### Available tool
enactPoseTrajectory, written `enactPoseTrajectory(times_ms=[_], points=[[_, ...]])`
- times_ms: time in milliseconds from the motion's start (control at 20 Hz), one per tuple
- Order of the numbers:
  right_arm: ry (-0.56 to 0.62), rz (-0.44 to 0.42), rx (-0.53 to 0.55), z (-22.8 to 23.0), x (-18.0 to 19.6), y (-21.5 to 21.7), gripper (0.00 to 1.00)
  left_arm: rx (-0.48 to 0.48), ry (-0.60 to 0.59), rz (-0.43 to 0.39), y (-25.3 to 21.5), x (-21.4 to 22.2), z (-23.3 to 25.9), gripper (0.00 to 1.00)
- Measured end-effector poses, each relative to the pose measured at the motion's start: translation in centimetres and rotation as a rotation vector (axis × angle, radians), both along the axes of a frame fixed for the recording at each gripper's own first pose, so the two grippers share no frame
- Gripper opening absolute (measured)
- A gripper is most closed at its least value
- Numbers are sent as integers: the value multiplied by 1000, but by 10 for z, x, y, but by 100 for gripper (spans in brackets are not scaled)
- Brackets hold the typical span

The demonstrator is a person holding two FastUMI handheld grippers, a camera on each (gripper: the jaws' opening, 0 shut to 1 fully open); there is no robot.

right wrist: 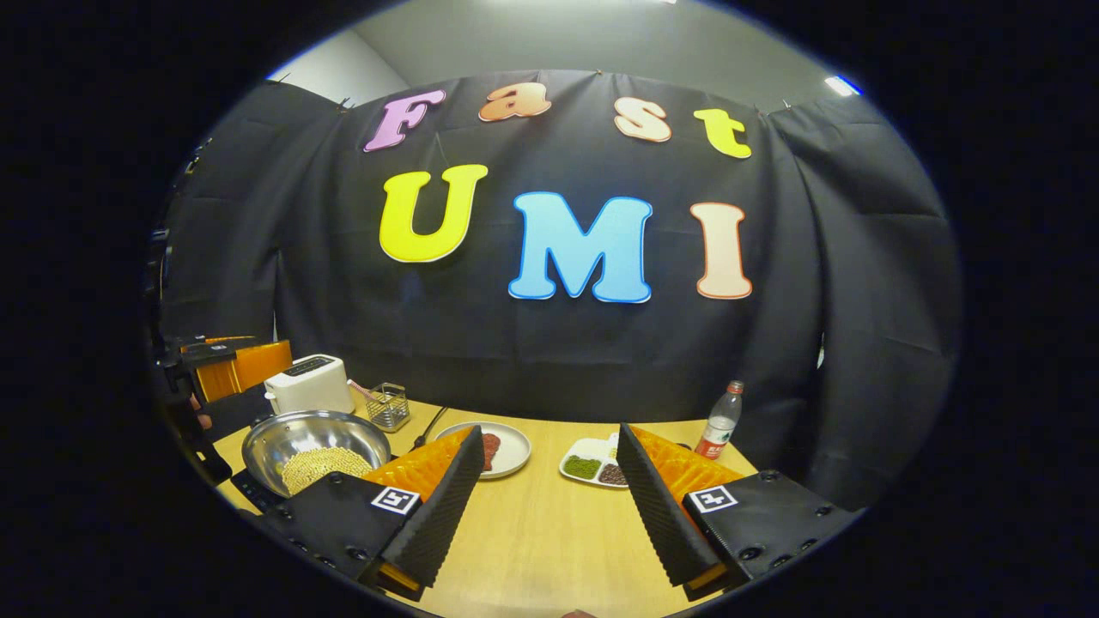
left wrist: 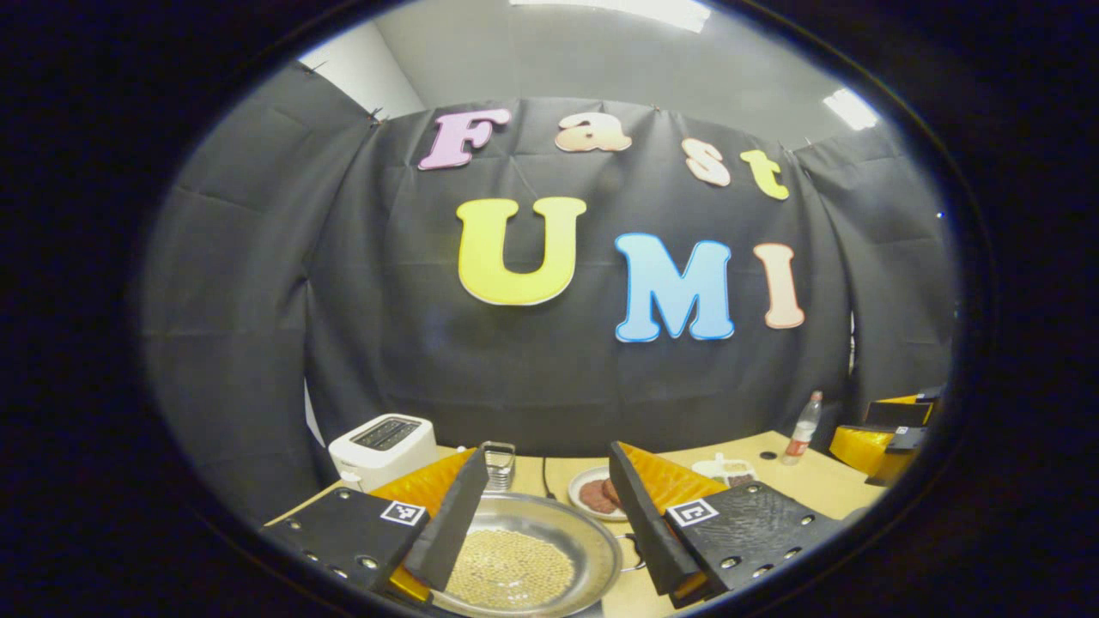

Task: First push the handle of the pot to place it horizontally, then grasp the pot with both hands and set it on the induction cooktop.

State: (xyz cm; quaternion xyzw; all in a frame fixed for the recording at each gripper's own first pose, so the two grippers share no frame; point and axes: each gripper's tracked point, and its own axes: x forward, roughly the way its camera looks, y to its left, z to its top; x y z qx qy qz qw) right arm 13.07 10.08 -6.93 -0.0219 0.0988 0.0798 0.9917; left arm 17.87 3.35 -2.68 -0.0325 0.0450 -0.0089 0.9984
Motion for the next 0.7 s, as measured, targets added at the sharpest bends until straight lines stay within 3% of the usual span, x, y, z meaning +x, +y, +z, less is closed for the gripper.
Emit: enactPoseTrajectory(times_ms=[300,350,400,700], points=[[-50,-25,35,24,-35,-66,98,22,-40,-6,-61,-51,36,84],[-49,-25,39,25,-40,-74,94,22,-47,-4,-68,-61,41,84],[-48,-22,46,27,-46,-79,98,21,-54,-2,-76,-68,44,84],[-74,-26,72,38,-80,-99,98,61,-106,26,-87,-108,71,84]])
